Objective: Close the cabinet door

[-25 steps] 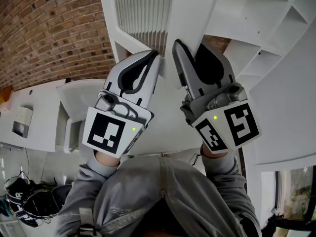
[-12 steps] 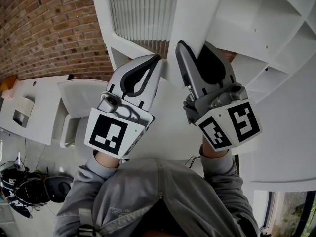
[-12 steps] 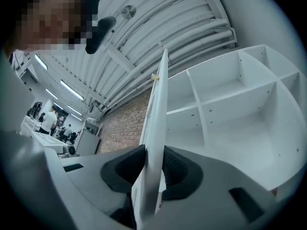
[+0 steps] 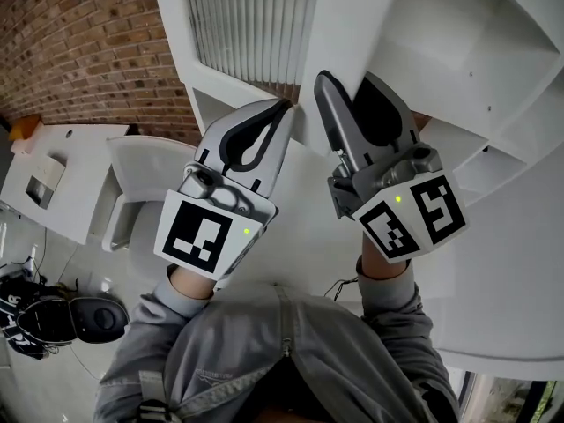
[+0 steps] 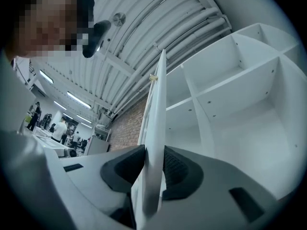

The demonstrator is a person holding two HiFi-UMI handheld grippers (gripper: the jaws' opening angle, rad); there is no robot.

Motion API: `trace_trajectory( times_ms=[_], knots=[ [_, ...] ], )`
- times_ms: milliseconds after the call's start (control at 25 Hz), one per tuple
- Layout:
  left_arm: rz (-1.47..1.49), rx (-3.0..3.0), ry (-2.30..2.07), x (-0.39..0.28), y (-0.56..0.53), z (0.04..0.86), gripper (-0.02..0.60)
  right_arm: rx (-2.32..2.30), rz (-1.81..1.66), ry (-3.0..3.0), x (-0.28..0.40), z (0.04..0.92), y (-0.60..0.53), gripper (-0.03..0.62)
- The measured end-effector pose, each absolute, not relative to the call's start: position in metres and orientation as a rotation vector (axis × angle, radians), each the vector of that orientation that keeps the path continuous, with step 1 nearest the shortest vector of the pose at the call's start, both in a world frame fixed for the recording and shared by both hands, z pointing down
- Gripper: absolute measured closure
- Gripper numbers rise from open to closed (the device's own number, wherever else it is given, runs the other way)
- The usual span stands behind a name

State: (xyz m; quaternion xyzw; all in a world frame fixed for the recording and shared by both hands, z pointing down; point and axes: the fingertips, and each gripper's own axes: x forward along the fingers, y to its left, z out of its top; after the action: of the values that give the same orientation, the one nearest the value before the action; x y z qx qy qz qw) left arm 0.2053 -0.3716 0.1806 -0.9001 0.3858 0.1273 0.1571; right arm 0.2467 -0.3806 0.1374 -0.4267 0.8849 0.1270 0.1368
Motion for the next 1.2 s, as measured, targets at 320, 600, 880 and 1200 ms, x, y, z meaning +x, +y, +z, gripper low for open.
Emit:
trace_trajectory(
  times_ms=[320, 600, 880, 1200],
  knots=[
    [0.334, -2.566, 1.174, 0.226, -0.395, 0.186, 0.575, -1.141, 0.363, 2.603, 0.258, 0.135, -0.403, 0.468],
    [0.326, -2.562, 1.202, 0.236, -0.404, 0.187, 0.575, -1.080, 0.363, 2.620, 0.263, 0.133, -0.411, 0.464],
    [0.301, -2.554, 1.225, 0.243, -0.420, 0.196, 0.575, -1.049, 0.363, 2.614, 0.269, 0.135, -0.424, 0.457],
    [0.294, -2.547, 1.246, 0.247, -0.430, 0.196, 0.575, -1.028, 0.338, 2.625, 0.273, 0.135, -0.434, 0.454]
  ],
)
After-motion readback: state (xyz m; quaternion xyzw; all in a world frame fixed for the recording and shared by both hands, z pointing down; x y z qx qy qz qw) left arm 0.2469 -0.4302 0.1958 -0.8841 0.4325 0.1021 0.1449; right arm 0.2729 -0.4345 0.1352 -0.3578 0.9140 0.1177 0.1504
